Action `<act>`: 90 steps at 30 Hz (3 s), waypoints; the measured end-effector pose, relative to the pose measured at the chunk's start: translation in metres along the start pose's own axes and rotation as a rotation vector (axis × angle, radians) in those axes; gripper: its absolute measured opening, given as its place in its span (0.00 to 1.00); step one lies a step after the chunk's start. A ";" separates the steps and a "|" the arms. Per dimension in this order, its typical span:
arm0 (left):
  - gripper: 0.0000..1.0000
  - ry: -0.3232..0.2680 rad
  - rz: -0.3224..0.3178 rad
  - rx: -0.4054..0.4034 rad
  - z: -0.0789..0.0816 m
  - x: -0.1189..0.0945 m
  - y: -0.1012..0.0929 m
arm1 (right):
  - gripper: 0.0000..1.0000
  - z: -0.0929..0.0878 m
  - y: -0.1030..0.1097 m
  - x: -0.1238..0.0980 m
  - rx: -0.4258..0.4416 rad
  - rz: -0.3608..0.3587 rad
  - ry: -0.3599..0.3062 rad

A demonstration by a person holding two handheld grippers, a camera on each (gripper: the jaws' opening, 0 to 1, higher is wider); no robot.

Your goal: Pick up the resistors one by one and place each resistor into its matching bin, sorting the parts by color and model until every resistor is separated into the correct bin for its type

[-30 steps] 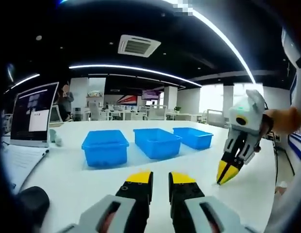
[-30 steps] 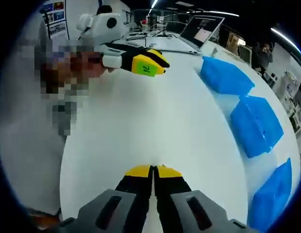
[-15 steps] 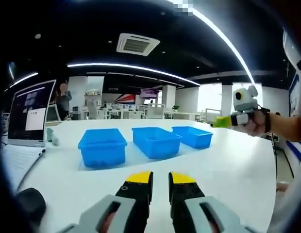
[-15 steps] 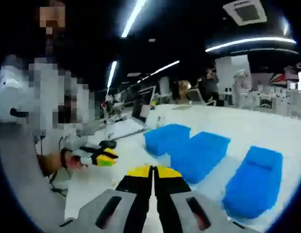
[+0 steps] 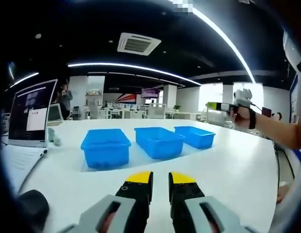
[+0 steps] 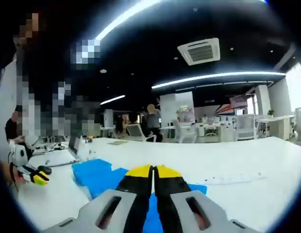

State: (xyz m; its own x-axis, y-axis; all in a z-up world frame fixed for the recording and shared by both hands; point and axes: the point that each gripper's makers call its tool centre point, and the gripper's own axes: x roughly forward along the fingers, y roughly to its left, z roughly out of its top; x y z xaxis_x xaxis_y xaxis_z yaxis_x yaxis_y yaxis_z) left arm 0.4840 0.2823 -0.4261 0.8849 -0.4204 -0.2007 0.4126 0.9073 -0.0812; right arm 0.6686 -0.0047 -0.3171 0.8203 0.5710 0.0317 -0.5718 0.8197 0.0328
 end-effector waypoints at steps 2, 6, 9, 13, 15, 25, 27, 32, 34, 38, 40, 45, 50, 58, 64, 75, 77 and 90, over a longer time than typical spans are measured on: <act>0.16 -0.001 0.003 -0.001 0.001 0.000 0.001 | 0.05 -0.007 -0.001 0.002 -0.001 -0.010 0.010; 0.16 -0.003 0.009 0.000 0.002 0.000 0.003 | 0.06 -0.030 -0.009 0.007 -0.002 -0.028 0.090; 0.16 -0.011 0.003 -0.019 0.003 0.001 0.001 | 0.30 -0.054 -0.020 0.011 0.036 -0.050 0.161; 0.16 -0.024 0.005 -0.018 0.008 0.000 0.001 | 0.33 -0.047 -0.022 0.004 0.031 -0.057 0.146; 0.16 -0.029 0.006 -0.018 0.009 -0.001 0.001 | 0.32 -0.043 -0.024 0.003 0.032 -0.061 0.136; 0.16 -0.040 0.002 0.003 0.018 -0.003 -0.004 | 0.27 -0.024 -0.010 -0.007 0.001 -0.019 0.095; 0.16 -0.042 0.002 0.003 0.020 -0.003 -0.005 | 0.26 -0.019 -0.004 -0.010 -0.023 -0.005 0.086; 0.16 -0.055 -0.011 0.017 0.032 -0.002 -0.012 | 0.26 -0.009 0.020 -0.026 -0.075 0.040 0.070; 0.16 -0.064 -0.016 0.018 0.037 -0.001 -0.014 | 0.26 -0.007 0.029 -0.033 -0.092 0.055 0.067; 0.16 -0.075 -0.027 0.025 0.046 0.003 -0.019 | 0.24 -0.001 0.055 -0.058 -0.134 0.103 0.050; 0.16 -0.075 -0.032 0.026 0.048 0.006 -0.020 | 0.23 -0.001 0.065 -0.070 -0.147 0.120 0.039; 0.16 -0.086 -0.040 0.013 0.055 0.012 -0.023 | 0.22 -0.010 0.080 -0.089 -0.102 0.160 0.032; 0.16 -0.097 -0.041 0.015 0.063 0.017 -0.026 | 0.22 -0.014 0.080 -0.101 -0.061 0.157 0.016; 0.16 -0.114 -0.048 0.017 0.071 0.020 -0.036 | 0.22 -0.024 0.070 -0.115 -0.034 0.137 0.019; 0.16 -0.107 -0.038 0.021 0.067 0.017 -0.041 | 0.22 -0.023 0.070 -0.116 -0.048 0.145 0.021; 0.16 -0.115 -0.017 0.020 0.068 0.011 -0.037 | 0.22 -0.028 0.078 -0.107 -0.061 0.171 0.041; 0.16 -0.111 -0.017 0.020 0.067 0.011 -0.036 | 0.22 -0.027 0.078 -0.106 -0.063 0.171 0.038; 0.16 -0.093 -0.013 0.031 0.063 0.013 -0.035 | 0.22 -0.026 0.083 -0.104 -0.064 0.168 0.039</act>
State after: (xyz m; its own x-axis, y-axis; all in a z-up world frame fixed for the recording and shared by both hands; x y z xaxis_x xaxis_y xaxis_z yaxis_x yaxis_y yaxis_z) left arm 0.4942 0.2445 -0.3646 0.8952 -0.4322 -0.1087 0.4291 0.9018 -0.0523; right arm 0.5360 0.0049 -0.3437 0.7133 0.7008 -0.0075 -0.7006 0.7128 -0.0332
